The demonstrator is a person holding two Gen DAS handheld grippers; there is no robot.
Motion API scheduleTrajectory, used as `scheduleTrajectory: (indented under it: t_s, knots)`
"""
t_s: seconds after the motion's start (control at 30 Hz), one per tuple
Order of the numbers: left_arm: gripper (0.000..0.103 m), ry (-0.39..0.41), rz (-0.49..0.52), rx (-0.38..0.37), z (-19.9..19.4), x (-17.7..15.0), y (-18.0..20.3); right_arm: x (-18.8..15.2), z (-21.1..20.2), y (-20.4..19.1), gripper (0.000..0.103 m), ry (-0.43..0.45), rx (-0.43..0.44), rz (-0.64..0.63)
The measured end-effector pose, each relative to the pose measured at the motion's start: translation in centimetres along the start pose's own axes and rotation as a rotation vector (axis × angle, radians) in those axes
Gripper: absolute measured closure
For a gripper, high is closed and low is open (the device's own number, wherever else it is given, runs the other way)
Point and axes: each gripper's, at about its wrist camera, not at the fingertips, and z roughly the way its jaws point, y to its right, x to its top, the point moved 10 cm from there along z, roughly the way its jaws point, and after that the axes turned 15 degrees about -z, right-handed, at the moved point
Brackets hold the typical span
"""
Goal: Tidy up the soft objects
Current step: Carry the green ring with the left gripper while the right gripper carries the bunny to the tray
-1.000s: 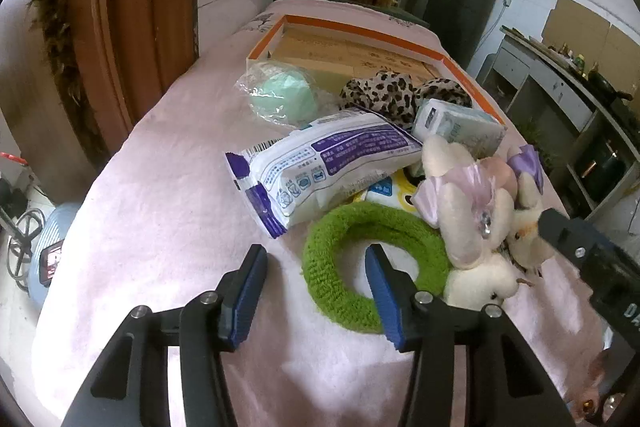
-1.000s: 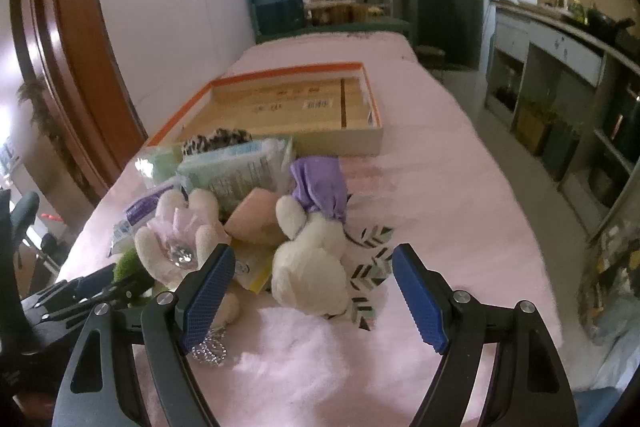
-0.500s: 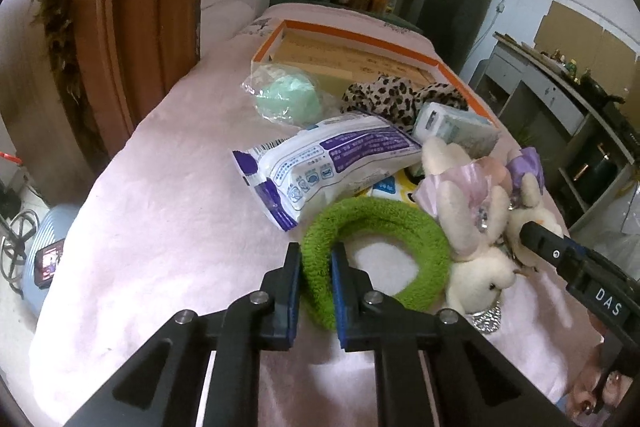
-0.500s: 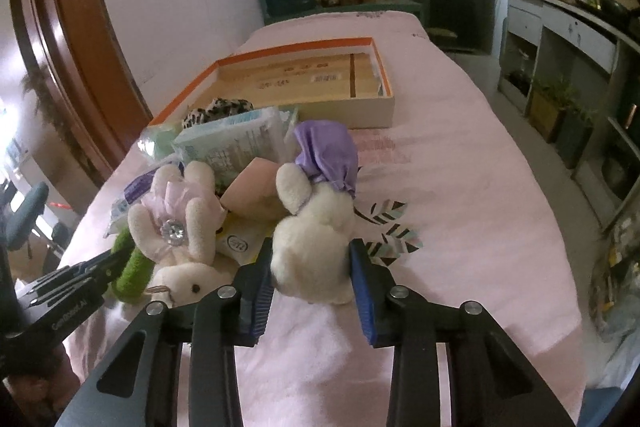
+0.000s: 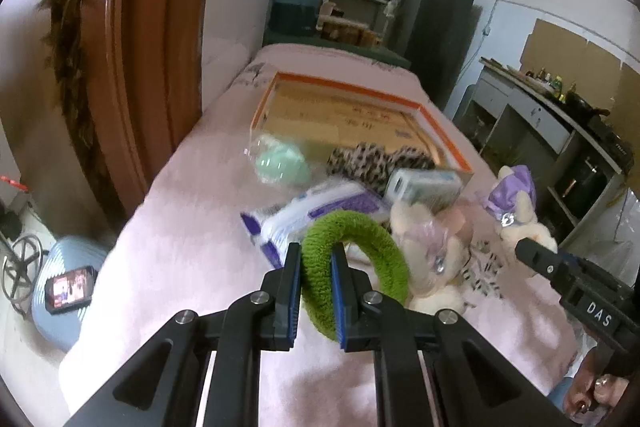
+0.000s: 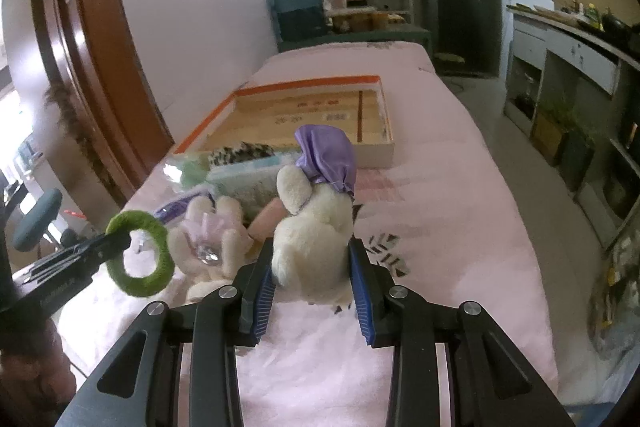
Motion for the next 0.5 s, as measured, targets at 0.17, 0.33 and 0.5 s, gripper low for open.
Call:
scheduleTrajectory:
  t_s: [0.17,0.33,0.5]
  knots:
    - [0.089,0.044,0.018,-0.033,-1.2,2.4,1.4,1.3,-0.9,-0.4,0.067,0.02,0.03,-0.012]
    - [0.089,0.08,0.03,-0.07,-1.8,5.4,2.8,3.6,-2.0,-0.3,0.067,0.056,0.031,-0.052]
    - [0.089,0.114,0.025,-0.08,-1.5,9.5,3.9,6.4,-2.6,0.1,0.067,0.086,0.037,-0.088]
